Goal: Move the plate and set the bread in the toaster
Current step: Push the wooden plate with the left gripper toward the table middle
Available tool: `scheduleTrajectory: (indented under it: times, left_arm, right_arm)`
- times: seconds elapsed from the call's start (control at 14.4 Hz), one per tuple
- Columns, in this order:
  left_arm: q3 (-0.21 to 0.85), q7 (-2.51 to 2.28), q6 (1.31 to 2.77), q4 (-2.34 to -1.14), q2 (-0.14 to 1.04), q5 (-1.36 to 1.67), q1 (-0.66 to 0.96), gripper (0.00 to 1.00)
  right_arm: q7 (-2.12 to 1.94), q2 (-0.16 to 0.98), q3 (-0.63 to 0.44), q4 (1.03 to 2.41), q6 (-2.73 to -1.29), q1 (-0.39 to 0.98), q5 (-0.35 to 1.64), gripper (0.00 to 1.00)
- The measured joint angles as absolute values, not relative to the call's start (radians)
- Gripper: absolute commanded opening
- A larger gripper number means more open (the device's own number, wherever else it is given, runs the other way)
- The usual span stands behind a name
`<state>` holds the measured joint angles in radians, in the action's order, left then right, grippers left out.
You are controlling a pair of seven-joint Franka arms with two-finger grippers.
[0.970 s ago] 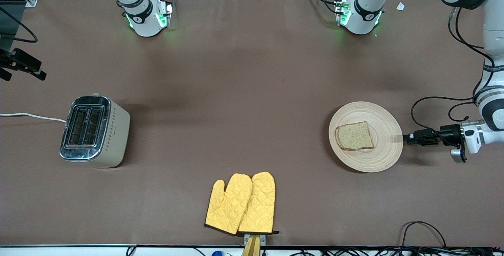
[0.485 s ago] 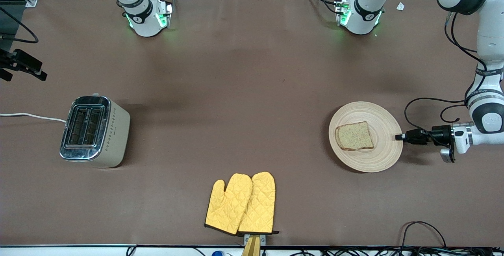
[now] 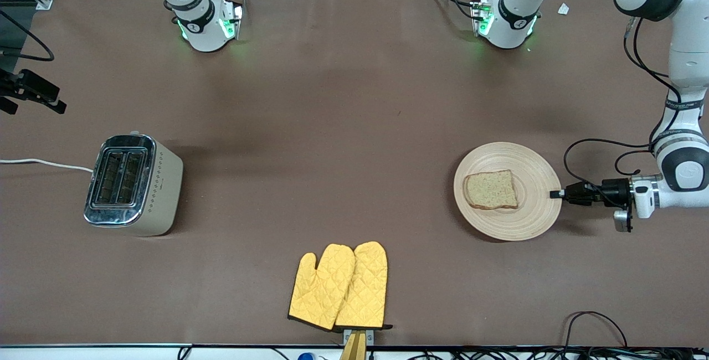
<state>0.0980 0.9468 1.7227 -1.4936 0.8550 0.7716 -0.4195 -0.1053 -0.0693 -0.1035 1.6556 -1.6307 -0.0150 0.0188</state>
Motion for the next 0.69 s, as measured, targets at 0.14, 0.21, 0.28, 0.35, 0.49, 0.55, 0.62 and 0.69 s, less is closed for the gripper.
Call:
scheduleTrajectory:
  times: [0.14, 0.21, 0.28, 0.35, 0.49, 0.55, 0.62, 0.69]
  left_arm:
    - [0.145, 0.914, 1.726, -1.487, 0.853, 0.770, -0.420, 0.00]
    - [0.174, 0.895, 1.727, -1.481, 0.850, 0.770, -0.420, 0.00]
    - [0.206, 0.879, 1.727, -1.475, 0.845, 0.770, -0.419, 0.00]
    - [0.243, 0.859, 1.727, -1.468, 0.838, 0.772, -0.419, 0.00]
    - [0.314, 0.800, 1.730, -1.459, 0.829, 0.787, -0.410, 0.00]
    - [0.346, 0.777, 1.743, -1.458, 0.826, 0.789, -0.397, 0.00]
    - [0.369, 0.765, 1.766, -1.458, 0.826, 0.792, -0.377, 0.00]
    - [0.384, 0.757, 1.793, -1.458, 0.826, 0.796, -0.349, 0.00]
  right_arm:
    - [-0.105, -0.069, -0.104, 1.657, -1.631, -0.017, 0.019, 1.00]
    - [-0.105, -0.069, -0.105, 1.657, -1.631, -0.018, 0.019, 1.00]
    - [-0.105, -0.069, -0.105, 1.657, -1.630, -0.018, 0.019, 1.00]
    - [-0.105, -0.069, -0.105, 1.657, -1.630, -0.018, 0.019, 1.00]
    - [-0.105, -0.070, -0.105, 1.657, -1.630, -0.018, 0.019, 1.00]
    - [-0.105, -0.070, -0.105, 1.657, -1.630, -0.018, 0.019, 1.00]
    - [-0.105, -0.071, -0.105, 1.657, -1.630, -0.019, 0.019, 1.00]
    - [-0.105, -0.071, -0.105, 1.657, -1.630, -0.019, 0.019, 1.00]
